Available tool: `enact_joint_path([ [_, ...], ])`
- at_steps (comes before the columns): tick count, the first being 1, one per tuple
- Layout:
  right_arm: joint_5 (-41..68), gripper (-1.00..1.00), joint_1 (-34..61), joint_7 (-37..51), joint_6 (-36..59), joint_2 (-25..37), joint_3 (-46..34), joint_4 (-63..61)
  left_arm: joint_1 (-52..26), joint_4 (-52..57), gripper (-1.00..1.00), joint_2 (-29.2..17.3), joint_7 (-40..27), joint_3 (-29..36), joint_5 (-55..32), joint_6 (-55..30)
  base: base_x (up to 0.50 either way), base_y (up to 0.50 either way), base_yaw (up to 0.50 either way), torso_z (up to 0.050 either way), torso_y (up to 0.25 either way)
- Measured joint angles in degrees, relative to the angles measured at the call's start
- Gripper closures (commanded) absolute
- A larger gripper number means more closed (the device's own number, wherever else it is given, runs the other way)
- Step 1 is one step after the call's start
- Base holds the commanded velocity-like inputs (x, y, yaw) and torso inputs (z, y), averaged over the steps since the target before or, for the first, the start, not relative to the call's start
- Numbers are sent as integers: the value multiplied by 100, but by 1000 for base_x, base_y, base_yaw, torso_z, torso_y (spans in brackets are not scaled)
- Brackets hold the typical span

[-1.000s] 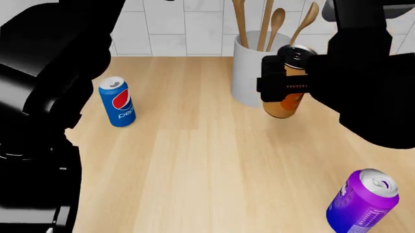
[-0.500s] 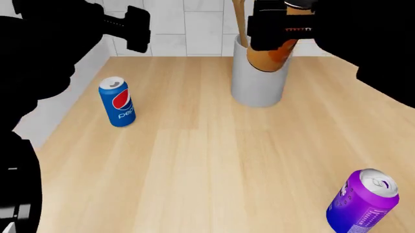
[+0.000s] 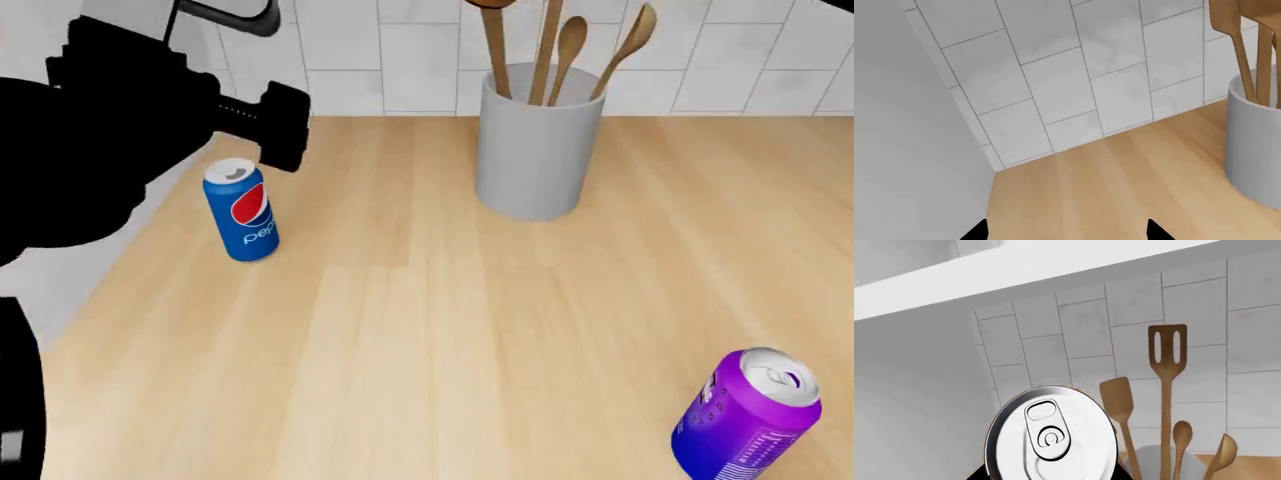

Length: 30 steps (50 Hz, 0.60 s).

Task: Move the drinks to the dining counter.

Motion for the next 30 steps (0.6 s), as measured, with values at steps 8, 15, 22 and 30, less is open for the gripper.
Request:
enact_joint_path([
  [8, 23, 100, 113, -8, 2, -23, 33, 44, 1, -298, -100, -290, -1469, -29, -1962, 25, 0, 0, 0, 0, 0],
  [15, 49, 100, 169, -8, 25, -24, 35, 62, 108, -257, -100, -571, -2598, -16, -3399, 207, 0, 0, 0, 0, 0],
  [22, 64, 100, 169, -7, 35, -8, 29, 48, 184, -99, -100, -867, -3368, 34, -4359, 393, 0, 0, 0, 0, 0],
  [30, 74, 100, 145, -17, 41, -9, 10, 37, 242, 171, -100, -1192, -3968, 97, -5115, 604, 0, 0, 0, 0, 1],
])
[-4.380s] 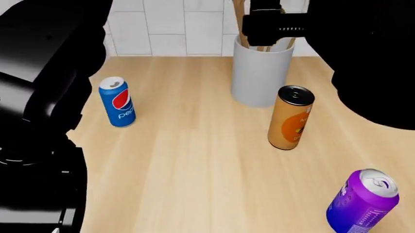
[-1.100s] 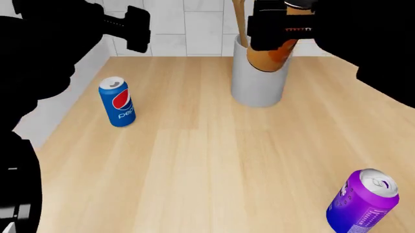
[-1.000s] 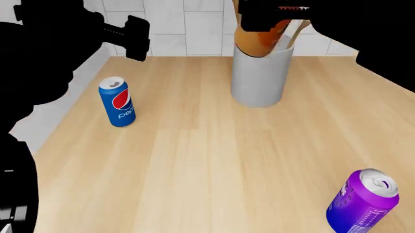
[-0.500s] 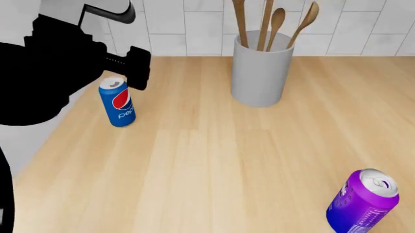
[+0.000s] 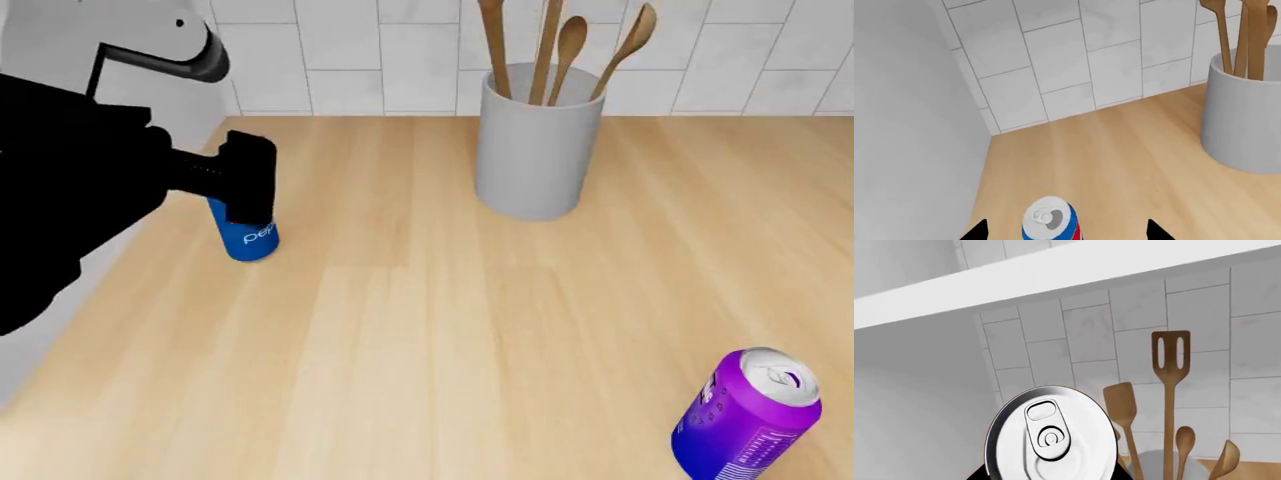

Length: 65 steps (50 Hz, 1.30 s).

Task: Move the drinks to the dining counter.

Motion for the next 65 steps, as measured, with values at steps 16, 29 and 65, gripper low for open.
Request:
enact_joint_path([
  [16, 20, 100, -20, -16, 13, -39, -45, -9, 310, 354, -100, -339, -193, -55, -214, 161, 0, 0, 0, 0, 0],
  [29, 49, 100, -22, -6, 21, -9, -55, -32, 676, 286, -100, -219, 465, -77, 589, 190, 0, 0, 0, 0, 0],
  [65, 82, 100, -65, -33, 44, 80, -80, -85, 1202, -922, -100, 127, 2882, 637, 3382, 1334, 0, 0, 0, 0, 1],
])
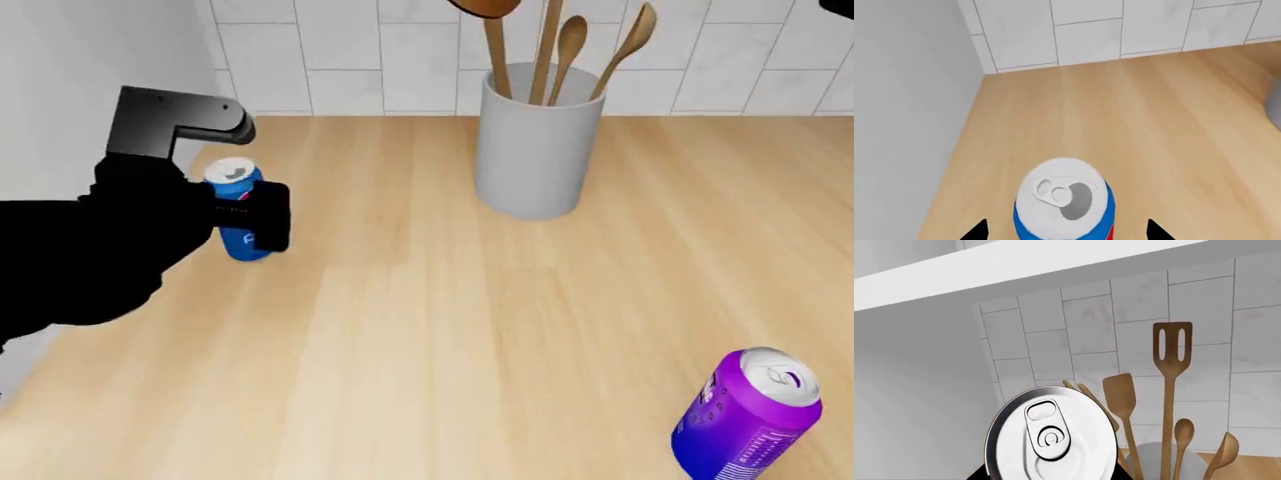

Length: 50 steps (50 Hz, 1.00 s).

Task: Move the drinks to the dining counter.

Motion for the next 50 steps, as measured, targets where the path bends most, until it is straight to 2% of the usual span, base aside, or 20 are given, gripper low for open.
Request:
enact_joint_path([
  [7, 18, 100, 37, 4, 16, -13, -10, 11, 34, -296, -100, 47, 309, 115, 285, 225, 0, 0, 0, 0, 0],
  [8, 21, 100, 40, 6, 17, -14, -10, 9, 42, -331, 100, 51, 343, 129, 315, 250, 0, 0, 0, 0, 0],
  [23, 53, 100, 29, 43, -3, 19, 5, -72, 85, -450, 100, 5, 678, 216, 561, 473, 2, 0, 0, 0, 0],
  [29, 35, 100, 29, 37, -8, 34, 6, -101, 150, -290, 100, -34, 620, 178, 556, 548, 0, 0, -1, 0, 0],
  [35, -243, 100, 119, -69, 175, 67, -66, -173, 94, 267, 100, -107, 121, -135, 234, 549, 0, 0, 0, 0, 0],
  [45, -946, 100, 196, -639, 303, 121, 51, -506, -429, 1479, 100, -447, -1264, -685, -1298, 251, 0, 0, 0, 0, 0],
  [50, -1147, 100, 251, -823, 374, 84, 53, -572, -607, 1829, 100, -613, -1685, -841, -1818, 159, -315, 0, 0, 0, 0],
])
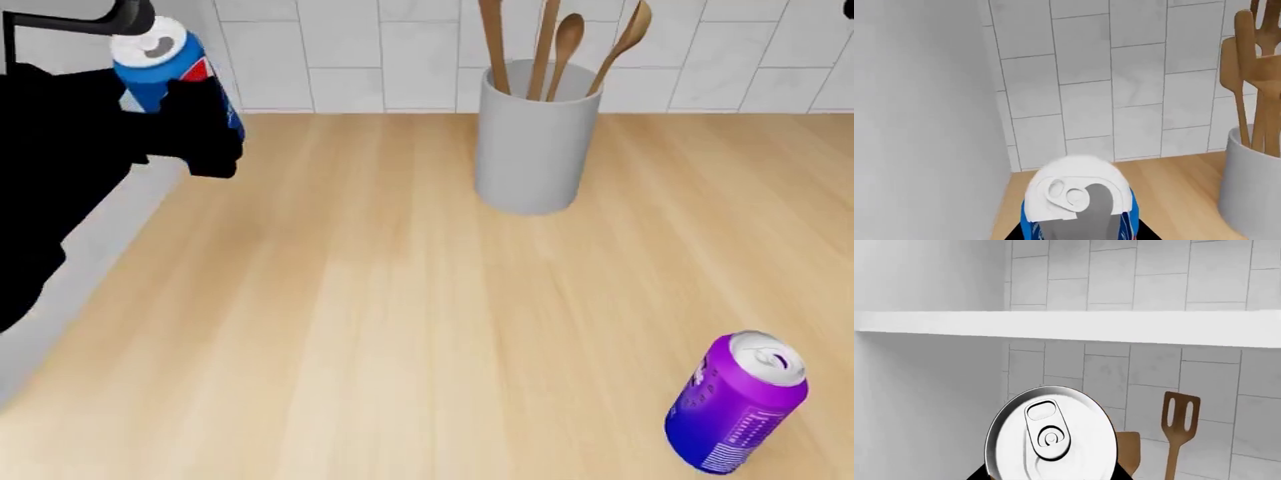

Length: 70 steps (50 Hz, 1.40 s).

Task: Move the drinks to the dining counter.

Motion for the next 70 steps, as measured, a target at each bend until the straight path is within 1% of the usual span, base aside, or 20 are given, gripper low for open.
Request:
enact_joint_path([
  [8, -195, 100, 74, -202, 77, -70, -4, -23, -84, 312, 100, -131, -273, -113, -351, -73, -500, 0, 0, 0, 0],
  [23, -388, 100, 165, -319, 182, -56, -1, -66, -80, 495, 100, -228, -411, -190, -634, -39, -499, 104, 0, 0, 0],
  [70, -497, 100, 281, -412, 350, -68, 3, -155, 37, 613, 100, -419, -350, -154, -679, 150, -294, 495, 0, 0, 0],
])
